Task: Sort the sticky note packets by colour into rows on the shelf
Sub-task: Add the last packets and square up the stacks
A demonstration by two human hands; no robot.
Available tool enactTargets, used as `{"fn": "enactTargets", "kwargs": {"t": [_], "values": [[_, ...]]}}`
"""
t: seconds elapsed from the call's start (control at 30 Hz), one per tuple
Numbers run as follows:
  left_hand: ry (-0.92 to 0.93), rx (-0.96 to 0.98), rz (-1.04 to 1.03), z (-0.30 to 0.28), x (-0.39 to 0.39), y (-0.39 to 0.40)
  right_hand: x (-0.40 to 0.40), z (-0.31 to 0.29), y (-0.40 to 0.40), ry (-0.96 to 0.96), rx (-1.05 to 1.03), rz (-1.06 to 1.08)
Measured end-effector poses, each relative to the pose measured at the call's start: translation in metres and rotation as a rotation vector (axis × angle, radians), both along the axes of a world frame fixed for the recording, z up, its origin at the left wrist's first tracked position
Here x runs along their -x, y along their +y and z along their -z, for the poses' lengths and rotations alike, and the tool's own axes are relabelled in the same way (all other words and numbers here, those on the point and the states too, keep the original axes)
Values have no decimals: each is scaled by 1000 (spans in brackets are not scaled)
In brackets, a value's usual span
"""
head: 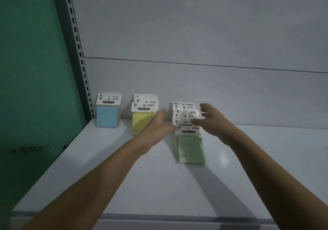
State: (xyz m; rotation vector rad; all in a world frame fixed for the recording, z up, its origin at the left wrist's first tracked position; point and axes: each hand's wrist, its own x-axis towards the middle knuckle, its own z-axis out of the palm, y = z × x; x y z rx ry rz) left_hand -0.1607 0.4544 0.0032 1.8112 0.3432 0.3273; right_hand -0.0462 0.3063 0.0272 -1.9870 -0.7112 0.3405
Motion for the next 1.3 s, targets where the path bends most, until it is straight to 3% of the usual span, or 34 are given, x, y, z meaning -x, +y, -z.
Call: {"fn": "enactTargets", "kwargs": {"t": [0.17,0.33,0.67,0.9,1.3], "values": [[64,103,121,41,-3,-26,-15,47,-44,244,135,-161],[60,60,68,51,-23,-36,-14,73,-29,89,67,-291],[3,143,-49,52,-71,-6,-56,75,20,88,-103,-231],[47,187,-91,49,-87,9,-73,89,34,157,-194,-301],[-84,241,-94,53,-91,5,-66,85,42,159,-367,-421]]}}
